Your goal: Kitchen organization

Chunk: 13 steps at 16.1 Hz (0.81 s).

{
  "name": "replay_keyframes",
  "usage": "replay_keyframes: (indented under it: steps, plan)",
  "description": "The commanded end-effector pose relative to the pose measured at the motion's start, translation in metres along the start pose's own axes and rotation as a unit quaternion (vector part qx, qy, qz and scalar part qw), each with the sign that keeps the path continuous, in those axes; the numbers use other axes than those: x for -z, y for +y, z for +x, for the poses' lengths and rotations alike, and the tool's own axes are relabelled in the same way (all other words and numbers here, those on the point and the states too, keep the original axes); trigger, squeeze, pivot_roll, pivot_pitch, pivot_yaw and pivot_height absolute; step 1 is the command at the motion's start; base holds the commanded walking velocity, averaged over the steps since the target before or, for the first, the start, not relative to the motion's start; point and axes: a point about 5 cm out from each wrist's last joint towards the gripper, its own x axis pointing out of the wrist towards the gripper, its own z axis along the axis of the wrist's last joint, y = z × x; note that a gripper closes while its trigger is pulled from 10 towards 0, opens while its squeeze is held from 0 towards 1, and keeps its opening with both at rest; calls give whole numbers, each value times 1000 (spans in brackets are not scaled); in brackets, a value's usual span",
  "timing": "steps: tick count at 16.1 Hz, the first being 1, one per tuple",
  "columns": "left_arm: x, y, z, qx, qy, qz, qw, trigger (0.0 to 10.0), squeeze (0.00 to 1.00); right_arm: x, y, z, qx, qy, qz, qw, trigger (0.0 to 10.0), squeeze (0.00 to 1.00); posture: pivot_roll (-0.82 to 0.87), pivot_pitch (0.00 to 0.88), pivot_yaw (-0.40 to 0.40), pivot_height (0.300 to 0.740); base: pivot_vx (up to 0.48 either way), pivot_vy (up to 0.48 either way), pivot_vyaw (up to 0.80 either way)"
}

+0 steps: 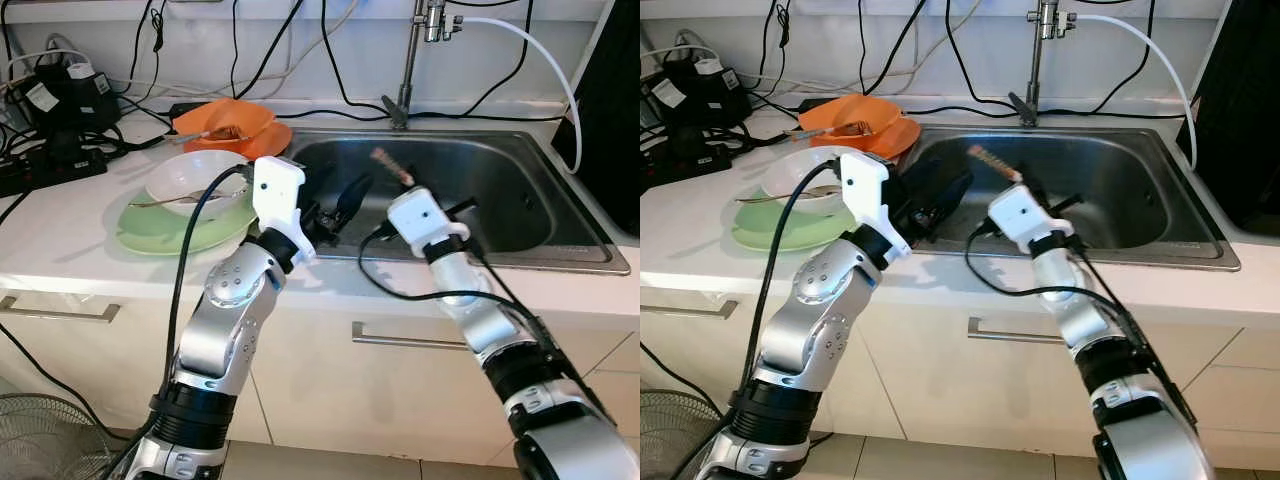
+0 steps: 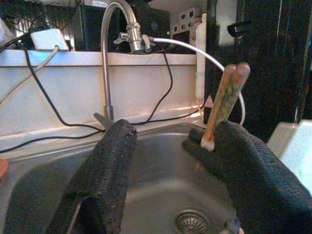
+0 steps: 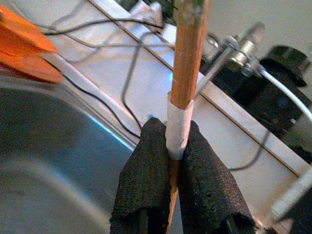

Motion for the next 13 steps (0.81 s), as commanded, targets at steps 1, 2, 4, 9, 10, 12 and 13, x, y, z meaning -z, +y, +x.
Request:
replay_keyframes:
  steps: [1,2,4,9,10,12,13]
  plan:
    - [-3,4,-3,-13,-5,7,1000,10000,1000,0,-9,6,19,8,5,1000,0,0,-4,0,59,740,0,0,0]
    - [-3,7,-5,-20,-3,12,1000,10000,0,3,-13,7,26,20,8,999,5098,0,-2,0,57,740,0,0,0]
    - [0,14,-9,-34,8,20,999,10000,0,7,-20,11,33,36,13,999,10000,0,-1,0,56,740,0,0,0]
    - [21,25,-25,-28,71,44,996,10000,0,8,-40,30,42,91,146,984,10000,0,-3,0,52,740,0,0,0]
    - [25,28,-28,-25,85,54,995,10000,0,8,-41,34,39,99,165,980,10000,0,-3,0,48,740,0,0,0]
    - [27,35,-31,-27,101,59,993,10000,0,8,-37,39,22,123,243,962,10000,0,-3,0,48,740,0,0,0]
    - [28,35,-31,-22,111,62,992,10000,0,9,-33,39,7,134,255,958,10000,0,-2,0,47,740,0,0,0]
